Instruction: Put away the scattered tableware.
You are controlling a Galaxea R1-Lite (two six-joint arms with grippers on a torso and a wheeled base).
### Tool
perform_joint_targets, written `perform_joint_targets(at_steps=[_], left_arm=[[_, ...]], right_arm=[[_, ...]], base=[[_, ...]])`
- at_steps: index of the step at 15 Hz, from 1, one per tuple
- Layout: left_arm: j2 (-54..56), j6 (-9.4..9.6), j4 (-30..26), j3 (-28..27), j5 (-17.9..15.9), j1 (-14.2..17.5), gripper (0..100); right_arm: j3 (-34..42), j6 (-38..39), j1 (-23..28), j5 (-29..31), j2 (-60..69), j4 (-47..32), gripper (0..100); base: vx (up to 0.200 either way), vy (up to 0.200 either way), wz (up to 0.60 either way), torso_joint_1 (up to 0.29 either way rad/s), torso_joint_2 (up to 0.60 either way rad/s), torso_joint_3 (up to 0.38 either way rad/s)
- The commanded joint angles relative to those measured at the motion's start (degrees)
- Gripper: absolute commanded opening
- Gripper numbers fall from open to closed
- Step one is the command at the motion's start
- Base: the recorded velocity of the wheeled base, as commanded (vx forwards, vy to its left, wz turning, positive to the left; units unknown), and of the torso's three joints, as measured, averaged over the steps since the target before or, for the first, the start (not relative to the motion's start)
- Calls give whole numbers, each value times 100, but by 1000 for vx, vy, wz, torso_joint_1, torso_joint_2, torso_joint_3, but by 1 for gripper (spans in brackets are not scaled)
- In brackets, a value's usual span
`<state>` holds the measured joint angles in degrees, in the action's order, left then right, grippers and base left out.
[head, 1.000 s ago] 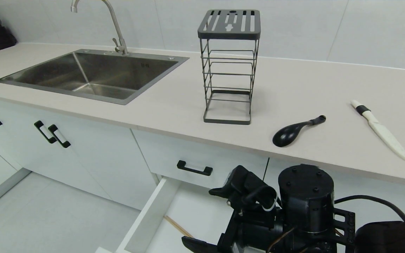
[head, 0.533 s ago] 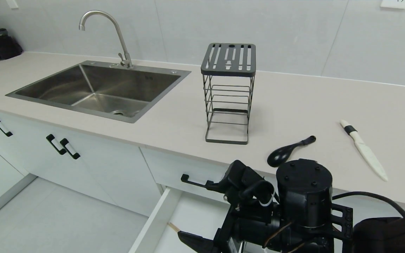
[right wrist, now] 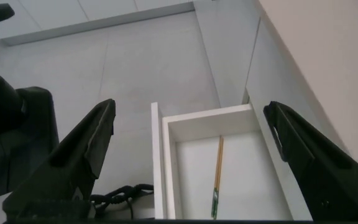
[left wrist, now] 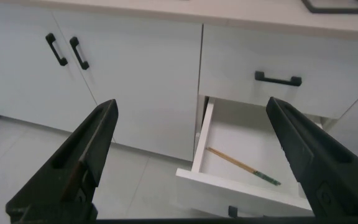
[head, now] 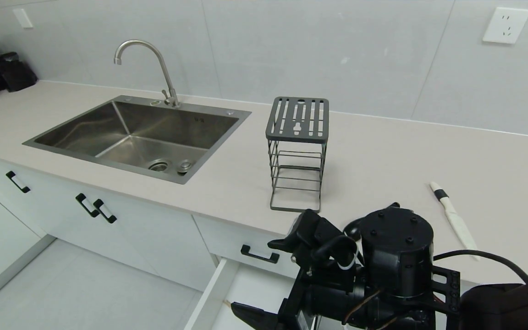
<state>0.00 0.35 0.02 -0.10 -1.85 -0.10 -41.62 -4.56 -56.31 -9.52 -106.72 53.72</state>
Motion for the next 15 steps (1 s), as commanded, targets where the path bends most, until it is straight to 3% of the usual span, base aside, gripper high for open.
perform_joint_targets(at_steps=[1,4,8,10,15], left_arm=[[0,0,-2,1,1,1,100],[0,0,-2,1,1,1,100],[0,0,-2,1,1,1,100],[0,0,-2,1,1,1,100],[0,0,-2,1,1,1,100]], right_arm=[[5,-1,6,-24,11,-11,100],[-83,16,15,-111,72,-538,100],[-848,-1,103,-94,547,-3237,100],[-989,-19,190,-76,573,-3615,100],[-786,8,305,126,758,-3527,100]], base=[[0,0,0,290,-554,-271],[0,0,0,308,-580,-277],[0,0,0,205,-416,-188],[0,0,0,0,0,0],[0,0,0,0,0,0]])
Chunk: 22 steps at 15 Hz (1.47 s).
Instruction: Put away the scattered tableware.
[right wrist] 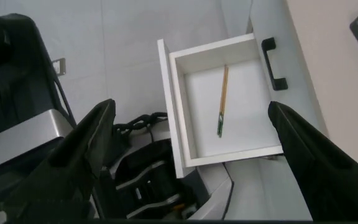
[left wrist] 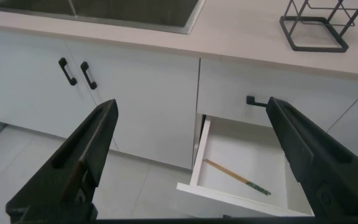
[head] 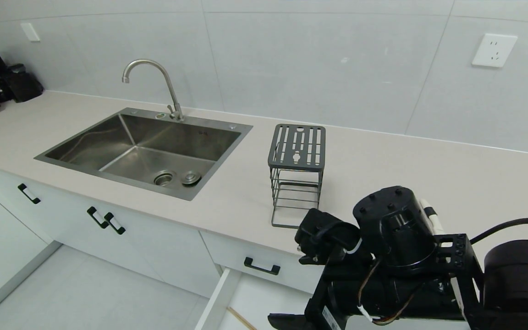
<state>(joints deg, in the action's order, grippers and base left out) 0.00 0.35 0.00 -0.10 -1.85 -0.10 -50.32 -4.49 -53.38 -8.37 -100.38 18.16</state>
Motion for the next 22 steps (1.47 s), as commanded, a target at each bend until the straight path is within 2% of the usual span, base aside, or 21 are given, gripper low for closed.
perform_joint_targets(at_steps=[1,2,4,7,10,13,17,19,22], left_arm=[[0,0,0,-8,1,1,100],[0,0,0,1,1,1,100],[0,0,0,1,1,1,100],[0,0,0,1,1,1,100],[0,0,0,1,1,1,100],[0,0,0,1,1,1,100],[0,0,0,1,1,1,100],[0,0,0,1,1,1,100],[0,0,0,-8,1,1,100]], right_arm=[[128,9,12,20,150,108,100],[181,0,144,187,194,442,100],[251,9,390,231,229,636,100],[893,-8,777,231,256,1225,100],[1244,-17,838,231,370,1295,100],[1104,-61,1137,231,335,1383,100],[1139,-835,1805,143,89,1453,100],[1139,-1195,1990,-112,-114,1576,100],[1139,-1520,2209,-191,-254,1576,100]], base=[[0,0,0,0,0,0],[0,0,0,0,0,0],[0,0,0,0,0,0],[0,0,0,0,0,0],[0,0,0,0,0,0],[0,0,0,0,0,0],[0,0,0,0,0,0],[0,0,0,0,0,0],[0,0,0,0,0,0]])
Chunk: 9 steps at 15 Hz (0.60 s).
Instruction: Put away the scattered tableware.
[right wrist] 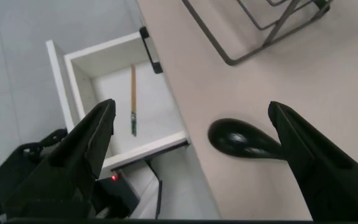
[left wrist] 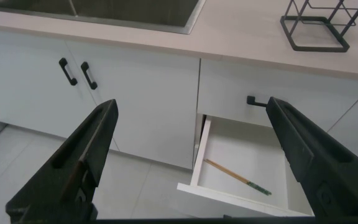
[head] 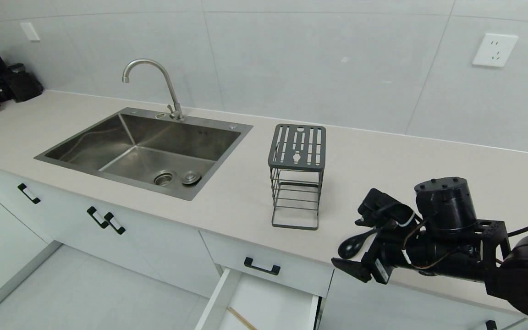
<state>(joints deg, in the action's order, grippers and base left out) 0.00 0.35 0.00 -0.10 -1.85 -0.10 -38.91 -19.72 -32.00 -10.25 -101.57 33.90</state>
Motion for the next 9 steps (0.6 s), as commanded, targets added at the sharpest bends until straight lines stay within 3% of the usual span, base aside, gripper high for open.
perform_joint_targets(at_steps=[1,5,9], left_arm=[[0,0,0,1,1,1,100],[0,0,0,1,1,1,100],[0,0,0,1,1,1,100]], right_arm=[[15,-172,291,-73,-135,2,100],[182,-532,836,-399,-100,2,100],[332,-585,941,-653,-91,2,100]], base=[[0,0,0,0,0,0],[0,0,0,0,0,0],[0,0,0,0,0,0]])
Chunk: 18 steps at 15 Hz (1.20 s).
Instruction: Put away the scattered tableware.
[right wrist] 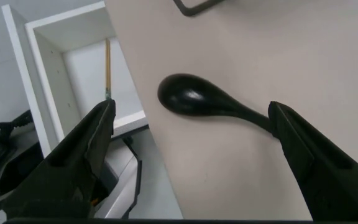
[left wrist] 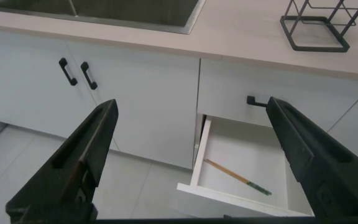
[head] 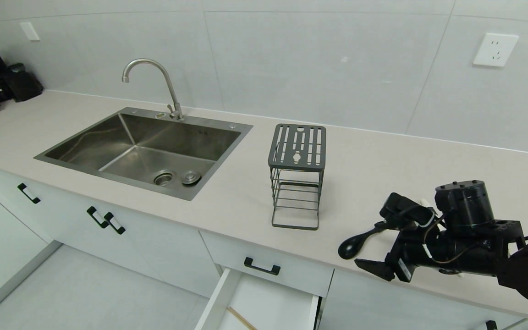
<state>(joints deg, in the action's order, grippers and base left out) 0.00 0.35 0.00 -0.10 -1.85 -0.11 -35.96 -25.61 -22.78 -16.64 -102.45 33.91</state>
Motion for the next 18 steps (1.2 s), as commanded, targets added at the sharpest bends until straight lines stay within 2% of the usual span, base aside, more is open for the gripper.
perform_joint_targets(at_steps=[1,7,10,12,18], left_arm=[[0,0,0,1,1,2,100],[0,0,0,1,1,2,100],[0,0,0,1,1,2,100],[0,0,0,1,1,2,100],[0,0,0,1,1,2,100]], right_arm=[[28,-5,28,-76,-12,1,100],[1,-119,468,-103,-232,1,100],[-227,-515,749,-560,-601,-34,100],[-385,-594,890,-595,-733,-52,100],[-412,-752,934,-577,-944,-69,100]], base=[[0,0,0,0,0,0],[0,0,0,0,0,0],[0,0,0,0,0,0],[0,0,0,0,0,0],[0,0,0,0,0,0]])
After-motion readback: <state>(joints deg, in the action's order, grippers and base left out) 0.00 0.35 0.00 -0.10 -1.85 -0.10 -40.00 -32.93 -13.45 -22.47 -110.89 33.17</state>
